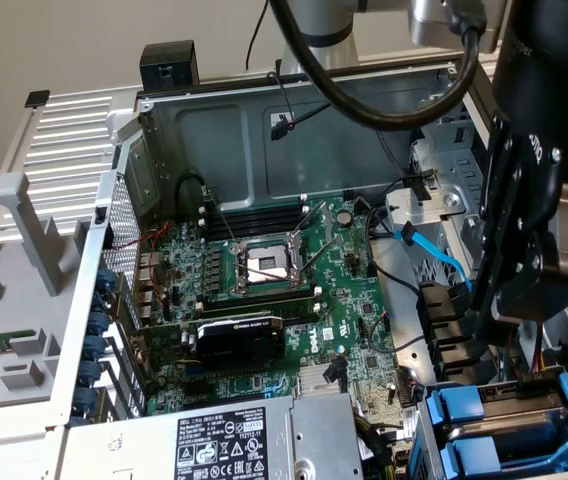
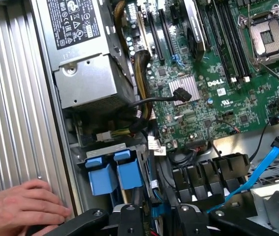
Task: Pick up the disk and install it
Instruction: 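Insert the first disk wire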
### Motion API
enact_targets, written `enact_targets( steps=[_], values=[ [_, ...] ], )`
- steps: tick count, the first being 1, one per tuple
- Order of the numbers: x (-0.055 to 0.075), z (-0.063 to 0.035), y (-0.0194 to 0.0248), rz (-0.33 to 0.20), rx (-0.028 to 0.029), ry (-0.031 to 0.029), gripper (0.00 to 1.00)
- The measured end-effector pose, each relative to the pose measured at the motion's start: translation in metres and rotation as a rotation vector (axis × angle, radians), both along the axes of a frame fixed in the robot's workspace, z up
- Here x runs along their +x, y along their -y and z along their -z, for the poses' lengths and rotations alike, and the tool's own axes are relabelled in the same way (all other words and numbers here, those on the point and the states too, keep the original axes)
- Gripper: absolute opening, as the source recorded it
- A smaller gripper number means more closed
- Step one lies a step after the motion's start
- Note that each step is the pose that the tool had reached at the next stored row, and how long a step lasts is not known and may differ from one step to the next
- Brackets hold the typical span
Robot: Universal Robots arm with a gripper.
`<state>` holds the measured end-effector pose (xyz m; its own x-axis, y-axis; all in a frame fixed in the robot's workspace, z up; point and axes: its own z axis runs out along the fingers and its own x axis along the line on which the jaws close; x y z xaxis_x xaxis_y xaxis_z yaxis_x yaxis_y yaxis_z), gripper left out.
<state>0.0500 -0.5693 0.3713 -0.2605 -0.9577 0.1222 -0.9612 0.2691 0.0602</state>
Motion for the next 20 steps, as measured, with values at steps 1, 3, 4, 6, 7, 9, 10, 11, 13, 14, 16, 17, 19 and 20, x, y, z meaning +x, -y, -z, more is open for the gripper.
enact_targets(
  steps=[1,3,4,6,7,9,10,11,13,14,16,17,19,20],
  values=[
    [-0.0001,0.0004,-0.0002,0.000,-0.0013,0.0035,0.31],
    [-0.0004,0.0013,-0.0006,0.000,-0.0028,0.0053,0.31],
    [-0.0005,0.0017,-0.0009,0.000,-0.0035,0.0054,0.31],
    [-0.0015,0.0021,-0.0013,0.000,-0.0044,0.0054,0.31],
    [-0.0020,0.0021,-0.0013,0.000,-0.0045,0.0055,0.31],
    [-0.0025,0.0021,-0.0013,-0.003,-0.0047,0.0055,0.31],
    [-0.0027,0.0022,-0.0013,-0.005,-0.0046,0.0055,0.31],
    [-0.0027,0.0021,-0.0013,-0.010,-0.0047,0.0055,0.31],
    [-0.0029,0.0021,-0.0013,-0.022,-0.0046,0.0055,0.31],
    [-0.0028,0.0021,-0.0013,-0.029,-0.0045,0.0056,0.31],
    [-0.0031,0.0021,-0.0013,-0.038,-0.0045,0.0070,0.31],
    [-0.0031,0.0021,-0.0013,-0.039,-0.0046,0.0078,0.31],
    [-0.0032,0.0021,-0.0013,-0.040,-0.0047,0.0097,0.31],
    [-0.0032,0.0021,-0.0013,-0.040,-0.0047,0.0099,0.31]
  ],
)
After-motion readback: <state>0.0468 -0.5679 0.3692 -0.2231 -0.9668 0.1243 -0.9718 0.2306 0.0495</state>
